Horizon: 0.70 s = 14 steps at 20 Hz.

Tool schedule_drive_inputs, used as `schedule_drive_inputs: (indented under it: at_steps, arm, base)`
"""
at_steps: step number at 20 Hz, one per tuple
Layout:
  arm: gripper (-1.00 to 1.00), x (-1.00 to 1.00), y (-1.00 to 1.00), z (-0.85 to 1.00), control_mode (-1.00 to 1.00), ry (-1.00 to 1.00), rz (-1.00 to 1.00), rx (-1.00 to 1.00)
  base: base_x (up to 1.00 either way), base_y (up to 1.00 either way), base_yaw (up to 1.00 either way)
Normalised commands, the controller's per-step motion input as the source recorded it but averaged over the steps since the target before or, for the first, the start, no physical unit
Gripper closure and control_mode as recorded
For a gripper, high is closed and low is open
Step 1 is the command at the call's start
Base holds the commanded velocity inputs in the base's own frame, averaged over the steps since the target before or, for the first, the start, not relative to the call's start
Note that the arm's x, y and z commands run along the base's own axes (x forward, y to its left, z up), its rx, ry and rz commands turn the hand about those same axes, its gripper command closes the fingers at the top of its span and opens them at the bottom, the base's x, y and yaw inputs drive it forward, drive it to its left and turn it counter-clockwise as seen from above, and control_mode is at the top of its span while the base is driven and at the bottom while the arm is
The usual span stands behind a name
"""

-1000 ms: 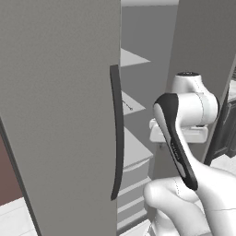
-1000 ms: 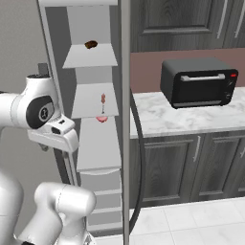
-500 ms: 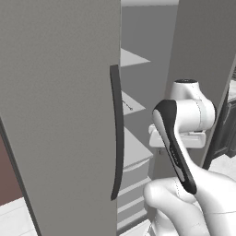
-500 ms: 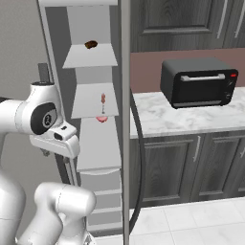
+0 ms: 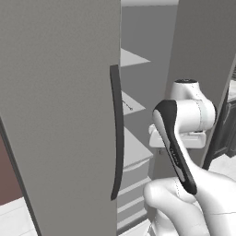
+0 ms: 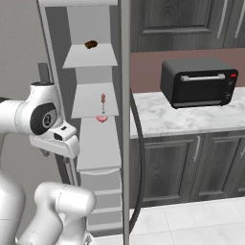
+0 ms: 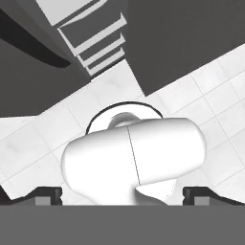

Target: Store the kebab skewer in the freezer for long-term storage. Close the freezer door after placing the cooked food.

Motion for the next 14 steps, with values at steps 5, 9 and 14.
schedule_drive_inputs:
  at_steps: [5,9,14]
  arm:
    - [-1.0,0.0,0.0,0.0,1.0,0.0,0.0,0.0]
    - [-1.0,0.0,0.0,0.0,1.0,0.0,0.0,0.0]
    - [-1.0,0.0,0.0,0.0,1.0,0.0,0.0,0.0]
  base:
    - [-0.59,-0.15,0.0]
    - [-0.91,-0.24,0.0]
    - [-0.8,-0.31,0.13]
